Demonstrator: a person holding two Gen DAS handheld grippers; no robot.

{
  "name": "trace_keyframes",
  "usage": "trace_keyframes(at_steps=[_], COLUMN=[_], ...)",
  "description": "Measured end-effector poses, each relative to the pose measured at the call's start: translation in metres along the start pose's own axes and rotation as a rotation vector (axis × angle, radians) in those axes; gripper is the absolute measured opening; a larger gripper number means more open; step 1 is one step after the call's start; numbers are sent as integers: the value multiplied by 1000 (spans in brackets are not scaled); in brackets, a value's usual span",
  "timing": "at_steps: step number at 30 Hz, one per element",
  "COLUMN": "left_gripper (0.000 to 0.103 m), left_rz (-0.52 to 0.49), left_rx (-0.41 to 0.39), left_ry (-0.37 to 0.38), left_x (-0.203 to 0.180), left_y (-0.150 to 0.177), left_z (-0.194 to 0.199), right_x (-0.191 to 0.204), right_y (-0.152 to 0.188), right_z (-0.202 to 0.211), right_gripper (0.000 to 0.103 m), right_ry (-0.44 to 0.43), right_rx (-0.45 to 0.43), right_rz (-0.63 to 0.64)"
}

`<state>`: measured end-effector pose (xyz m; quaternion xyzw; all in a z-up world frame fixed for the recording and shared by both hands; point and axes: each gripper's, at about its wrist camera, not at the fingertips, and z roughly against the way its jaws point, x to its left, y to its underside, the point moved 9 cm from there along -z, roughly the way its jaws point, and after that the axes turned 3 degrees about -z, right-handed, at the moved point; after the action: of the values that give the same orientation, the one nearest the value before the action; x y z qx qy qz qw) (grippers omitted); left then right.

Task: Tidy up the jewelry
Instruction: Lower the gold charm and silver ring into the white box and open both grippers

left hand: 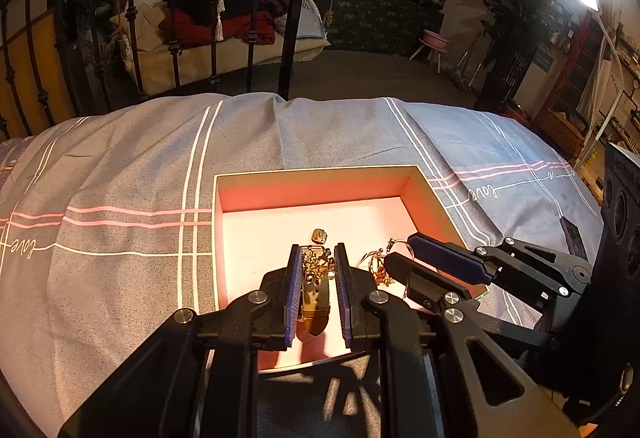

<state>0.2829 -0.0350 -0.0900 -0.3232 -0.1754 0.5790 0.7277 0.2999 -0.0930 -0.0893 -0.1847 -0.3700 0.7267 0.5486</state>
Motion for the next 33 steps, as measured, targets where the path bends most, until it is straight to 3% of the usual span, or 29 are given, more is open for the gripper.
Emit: trace_keyframes(at_steps=[27,33], left_gripper=[16,16], left_rz=[-30,-22], left_rx=[-38,-30], left_ry=[21,35], left_x=[-12,-14], left_y=[-6,-10], left_z=[19,18], right_x=[6,11], right_y=[-8,-5], right_z=[13,3], right_gripper=[20,20], right_ry=[10,15], right_rx=[-28,7], right_rz=[34,65])
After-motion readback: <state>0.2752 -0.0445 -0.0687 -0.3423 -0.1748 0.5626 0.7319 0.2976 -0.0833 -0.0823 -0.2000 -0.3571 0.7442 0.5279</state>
